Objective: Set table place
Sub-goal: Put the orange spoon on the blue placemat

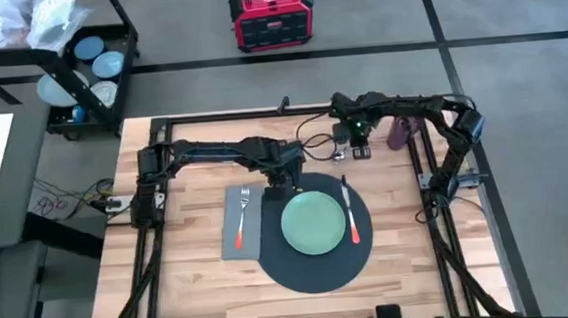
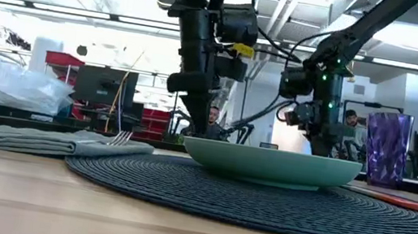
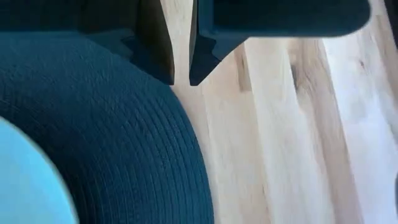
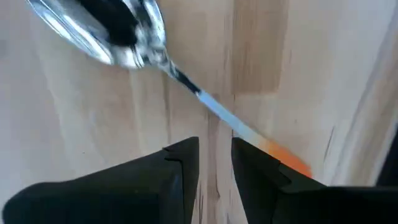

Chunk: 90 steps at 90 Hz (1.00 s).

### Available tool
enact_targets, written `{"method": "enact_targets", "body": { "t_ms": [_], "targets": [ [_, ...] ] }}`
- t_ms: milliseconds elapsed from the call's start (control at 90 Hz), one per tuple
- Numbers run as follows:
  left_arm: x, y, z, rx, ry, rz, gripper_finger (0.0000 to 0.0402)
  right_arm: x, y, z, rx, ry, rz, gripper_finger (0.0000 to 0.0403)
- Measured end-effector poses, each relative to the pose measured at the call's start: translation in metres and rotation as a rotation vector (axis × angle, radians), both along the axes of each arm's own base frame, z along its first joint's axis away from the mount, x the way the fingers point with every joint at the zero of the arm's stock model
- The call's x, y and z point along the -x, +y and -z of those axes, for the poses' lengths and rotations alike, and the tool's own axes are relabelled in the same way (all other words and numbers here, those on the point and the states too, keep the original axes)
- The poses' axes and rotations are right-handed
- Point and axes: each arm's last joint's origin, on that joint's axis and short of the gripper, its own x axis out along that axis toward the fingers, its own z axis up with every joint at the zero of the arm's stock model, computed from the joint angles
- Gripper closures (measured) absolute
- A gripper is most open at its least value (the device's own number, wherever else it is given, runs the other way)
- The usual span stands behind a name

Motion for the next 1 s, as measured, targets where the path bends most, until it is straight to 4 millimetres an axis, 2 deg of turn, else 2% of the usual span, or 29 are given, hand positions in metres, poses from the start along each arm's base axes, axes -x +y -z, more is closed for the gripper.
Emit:
{"method": "enact_targets", "body": {
  "t_ms": [178,533,833,1000],
  "targets": [
    [0.0,0.0,0.002,0.003,0.012,-0.003,0.0367,-0.004,-0.003,0.009,0.015,0.02,-0.056,0.032],
    [0.0,0.0,0.002,0.004,0.007,-0.01,0.0367,-0.009,-0.003,0.008,0.068,0.022,-0.165,0.032],
    [0.0,0.0,0.002,0.011,0.004,-0.032,0.0367,-0.01,-0.002,0.008,0.06,0.017,-0.169,0.0325],
    [0.001,-0.001,0.003,0.018,0.006,-0.053,0.0367,-0.015,0.005,0.008,0.023,-0.021,-0.192,0.0332]
  ]
}}
